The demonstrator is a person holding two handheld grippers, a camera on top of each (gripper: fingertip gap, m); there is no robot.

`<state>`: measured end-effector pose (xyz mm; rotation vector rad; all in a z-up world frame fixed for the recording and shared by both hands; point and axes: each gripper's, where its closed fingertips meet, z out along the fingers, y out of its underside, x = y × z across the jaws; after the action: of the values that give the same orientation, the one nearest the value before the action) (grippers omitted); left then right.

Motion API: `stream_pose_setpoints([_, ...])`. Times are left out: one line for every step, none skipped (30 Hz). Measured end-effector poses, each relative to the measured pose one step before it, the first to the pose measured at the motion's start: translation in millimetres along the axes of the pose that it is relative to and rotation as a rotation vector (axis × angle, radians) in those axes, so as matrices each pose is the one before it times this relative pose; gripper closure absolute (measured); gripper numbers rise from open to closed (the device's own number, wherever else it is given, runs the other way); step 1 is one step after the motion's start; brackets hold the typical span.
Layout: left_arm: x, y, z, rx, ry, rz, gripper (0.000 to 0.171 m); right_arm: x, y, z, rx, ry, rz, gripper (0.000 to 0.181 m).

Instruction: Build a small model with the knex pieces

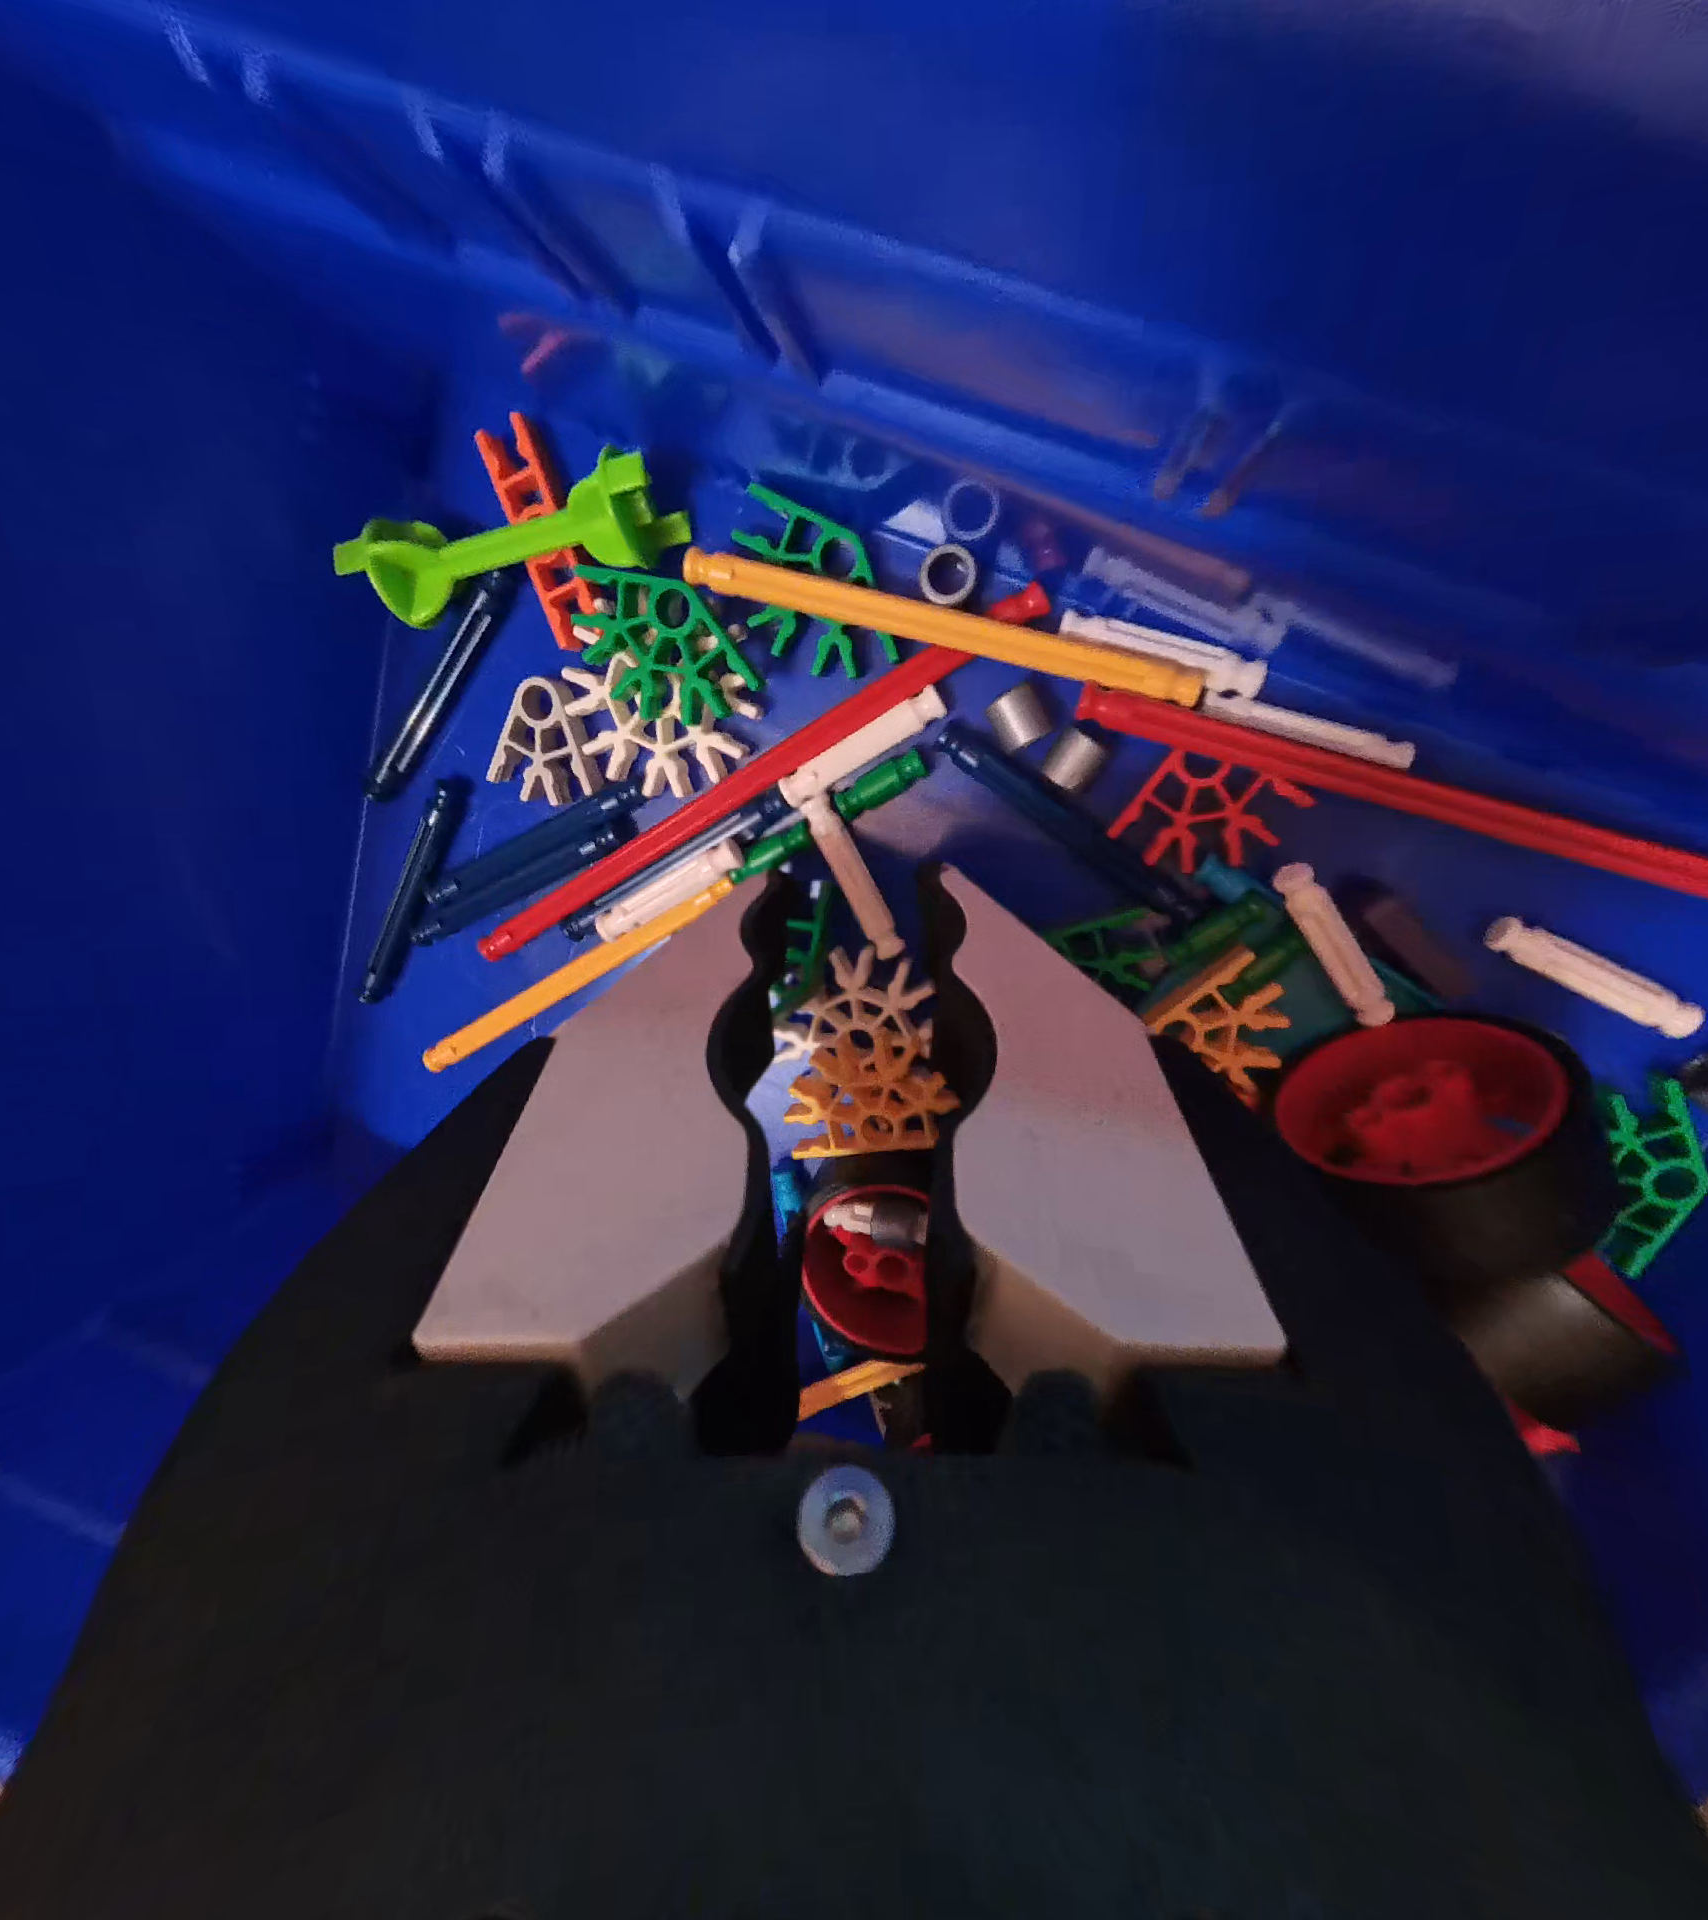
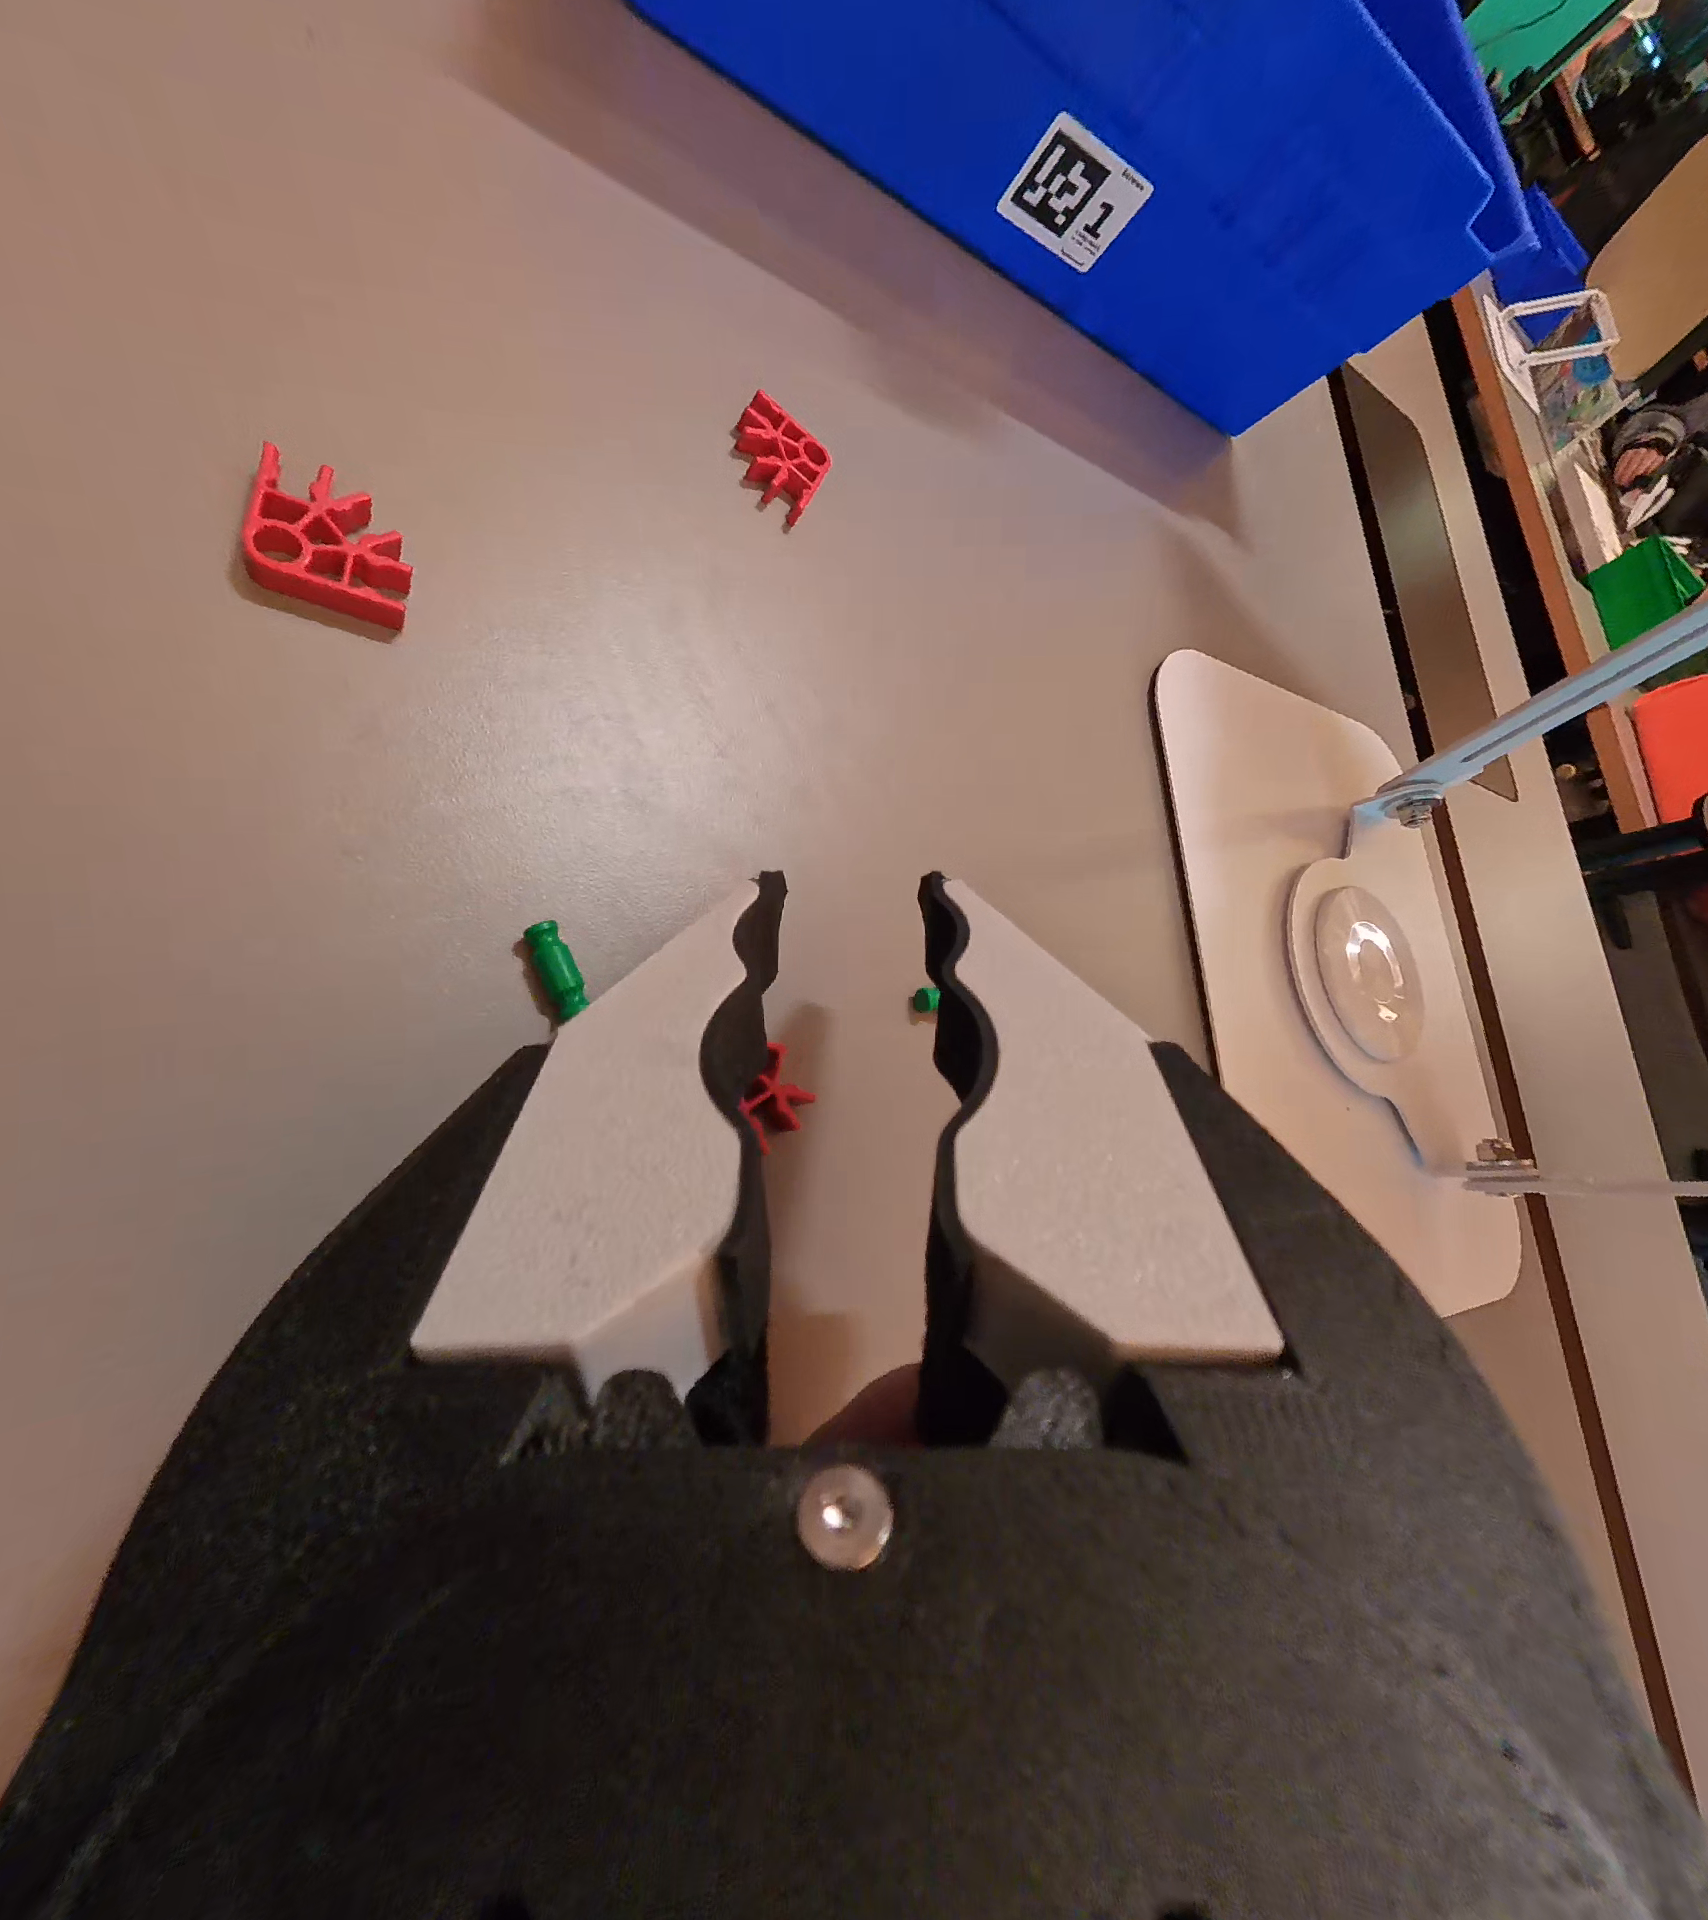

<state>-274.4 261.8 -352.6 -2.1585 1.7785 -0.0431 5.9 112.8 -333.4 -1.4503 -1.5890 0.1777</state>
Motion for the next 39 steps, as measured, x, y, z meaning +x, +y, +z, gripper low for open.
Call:
stream_pose_setpoints([-0.57, -0.71, 0.65, 0.00483, 0.0058, -0.0253, 0.149, -0.30, -1.04, -0.22, 0.0041, -0.0014, -0.0008, 0.156])
stream_pose_setpoints([-0.58, -0.31, 1.07, 0.00468, 0.0028, -0.0189, 0.155, -0.40, -0.98, -0.07, 0.0038, -0.0022, -0.0007, 0.156])
stream_pose_setpoints([-0.07, -0.76, 0.94, 0.00581, -0.0003, -0.0098, 0.159, -0.60, -0.68, 0.02, 0.0024, -0.0021, -0.0013, 0.156])
stream_pose_setpoints([0.80, -1.34, 0.38, 0.00773, 0.0004, 0.0002, 0.159, -0.39, -0.44, 0.03, 0.0006, -0.0009, -0.0028, 0.156])
stream_pose_setpoints([1.00, -0.45, -0.13, 0.00166, -0.0021, 0.0069, 0.159, -0.15, -0.21, -0.07, -0.0004, 0.0000, -0.0029, 0.156])
stream_pose_setpoints([0.72, 0.10, -0.19, -0.00283, -0.0036, 0.0059, 0.160, -0.07, -0.15, -0.25, -0.0002, 0.0008, -0.0014, 0.156])
stream_pose_setpoints([0.19, -0.32, -0.01, -0.00040, -0.0101, 0.0082, 0.160, 0.42, -0.38, -0.46, 0.0002, 0.0023, -0.0010, 0.156])
stream_pose_setpoints([0.74, -0.81, -0.05, 0.00481, -0.0109, 0.0192, 0.160, 0.61, -0.54, -0.53, 0.0007, 0.0036, -0.0015, 0.156])
stream_pose_setpoints([-0.19, -0.15, -0.23, 0.00146, -0.0139, 0.0081, 0.160, 0.67, -0.54, -0.65, 0.0007, 0.0036, -0.0014, 0.156])
stream_pose_setpoints([-0.85, -0.47, -0.58, 0.00455, -0.0140, -0.0049, 0.162, 0.68, -0.62, -0.70, 0.0008, 0.0033, -0.0013, 0.156])
stream_pose_setpoints([-0.90, -1.75, -1.62, 0.01289, -0.0127, -0.0011, 0.169, 0.63, -0.66, -0.56, 0.0011, 0.0033, -0.0016, 0.156])
stream_pose_setpoints([-1.66, -0.41, -1.84, 0.00731, -0.0186, 0.0107, 0.168, 0.48, -0.49, -0.40, 0.0010, 0.0026, -0.0012, 0.156])
stream_pose_setpoints([-0.37, 1.23, -1.55, -0.00277, -0.0127, 0.0141, 0.168, 0.14, -0.43, -0.13, 0.0007, 0.0008, -0.0007, 0.156])
stream_pose_setpoints([0.48, 0.65, -1.23, 0.00068, -0.0060, 0.0022, 0.168, -0.08, -0.33, 0.09, 0.0007, -0.0005, -0.0007, 0.156])
stream_pose_setpoints([0.35, -1.19, -1.32, 0.01213, -0.0046, -0.0051, 0.168, -0.31, -0.28, 0.17, 0.0011, -0.0009, -0.0010, 0.156])
stream_pose_setpoints([2.28, 0.05, -0.87, 0.00397, 0.0087, -0.0041, 0.169, -0.32, -0.23, 0.18, 0.0002, -0.0011, -0.0013, 0.156])
stream_pose_setpoints([2.51, 1.63, -0.32, -0.00628, 0.0086, 0.0035, 0.168, -0.20, -0.10, 0.12, -0.0007, -0.0006, -0.0020, 0.156])
stream_pose_setpoints([-1.74, 0.53, -0.81, 0.00058, -0.0162, 0.0053, 0.169, -0.12, -0.21, -0.01, -0.0002, 0.0000, -0.0022, 0.156])
stream_pose_setpoints([-1.49, -0.17, -1.76, 0.00493, -0.0079, -0.0037, 0.169, 0.14, -0.33, -0.50, 0.0006, 0.0010, -0.0013, 0.156])
stream_pose_setpoints([-0.95, 0.13, -2.31, 0.00425, 0.0020, -0.0075, 0.169, 0.46, -0.35, -0.58, 0.0015, 0.0023, -0.0007, 0.156])
stream_pose_setpoints([-4.11, -1.20, -3.23, 0.01162, -0.0183, -0.0008, 0.169, 0.60, -0.61, -0.77, 0.0017, 0.0029, -0.0004, 0.156])
stream_pose_setpoints([-3.89, -2.38, -4.24, 0.01813, -0.0151, -0.0035, 0.169, 0.54, -0.68, -0.64, 0.0020, 0.0021, -0.0001, 0.156])
stream_pose_setpoints([-0.10, -3.15, -4.67, 0.02238, 0.0103, -0.0094, 0.169, 0.30, -0.70, -0.60, 0.0023, 0.0013, -0.0001, 0.156])
stream_pose_setpoints([1.97, -2.80, -4.28, 0.01936, 0.0197, -0.0093, 0.169, 0.06, -0.51, -0.12, 0.0018, 0.0003, -0.0002, 0.156])
stream_pose_setpoints([-2.57, -1.44, -3.62, 0.00950, -0.0134, -0.0031, 0.169, -0.11, -0.09, 0.15, 0.0004, -0.0013, -0.0001, 0.156])
stream_pose_setpoints([-1.12, -0.38, -2.57, 0.00406, -0.0057, 0.0030, 0.169, -0.40, 0.27, 0.44, -0.0011, -0.0022, 0.0000, 0.156])
stream_pose_setpoints([1.24, 0.00, -1.60, 0.00277, 0.0112, -0.0022, 0.169, -0.43, 0.45, 0.56, -0.0019, -0.0018, -0.0006, 0.156])
stream_pose_setpoints([1.66, 0.27, -0.37, 0.00287, 0.0145, -0.0053, 0.168, -0.46, 0.43, 0.50, -0.0021, -0.0016, -0.0010, 0.156])
stream_pose_setpoints([1.10, 2.37, 1.11, -0.01407, 0.0128, -0.0115, 0.168, -0.37, 0.09, 0.36, -0.0012, -0.0014, -0.0008, 0.156])
stream_pose_setpoints([-2.75, -1.01, 0.91, 0.00753, -0.0194, 0.0119, 0.168, -0.05, 0.00, 0.06, -0.0002, 0.0003, -0.0008, 0.156])
stream_pose_setpoints([-0.33, -0.10, 0.20, -0.00315, -0.0016, 0.0049, 0.168, 0.59, -0.07, -0.26, -0.0004, 0.0027, -0.0005, 0.156])
stream_pose_setpoints([-0.70, -1.77, -1.82, 0.00232, -0.0043, 0.0069, 0.168, 1.01, -0.11, -0.48, -0.0001, 0.0050, 0.0001, 0.156])
stream_pose_setpoints([-4.44, -8.16, -6.06, 0.03225, -0.0364, 0.0233, 0.169, 1.65, -0.19, -0.64, 0.0006, 0.0077, 0.0015, 0.156])
stream_pose_setpoints([-1.89, -10.36, -8.97, 0.03072, -0.0177, 0.0106, 0.169, 2.39, -0.46, -0.57, 0.0021, 0.0099, 0.0067, 0.156])
stream_pose_setpoints([-0.37, -13.06, -11.15, 0.03495, -0.0100, 0.0114, 0.169, 3.40, -1.58, -0.66, 0.0061, 0.0124, 0.0162, 0.156])
stream_pose_setpoints([-2.49, -15.81, -12.57, 0.03908, -0.0296, 0.0222, 0.169, 4.74, -2.56, -0.53, 0.0099, 0.0169, 0.0257, 0.157])
stream_pose_setpoints([-0.62, -17.29, -12.60, 0.03675, -0.0229, 0.0236, 0.169, 5.28, -3.51, -0.51, 0.0138, 0.0176, 0.0308, 0.158])
stream_pose_setpoints([1.31, -18.96, -11.74, 0.03583, -0.0210, 0.0340, 0.169, 4.95, -4.83, -0.56, 0.0205, 0.0143, 0.0336, 0.161])
stream_pose_setpoints([1.73, -19.17, -9.92, 0.02850, -0.0319, 0.0543, 0.169, 4.76, -6.74, -0.57, 0.0280, 0.0139, 0.0370, 0.163])
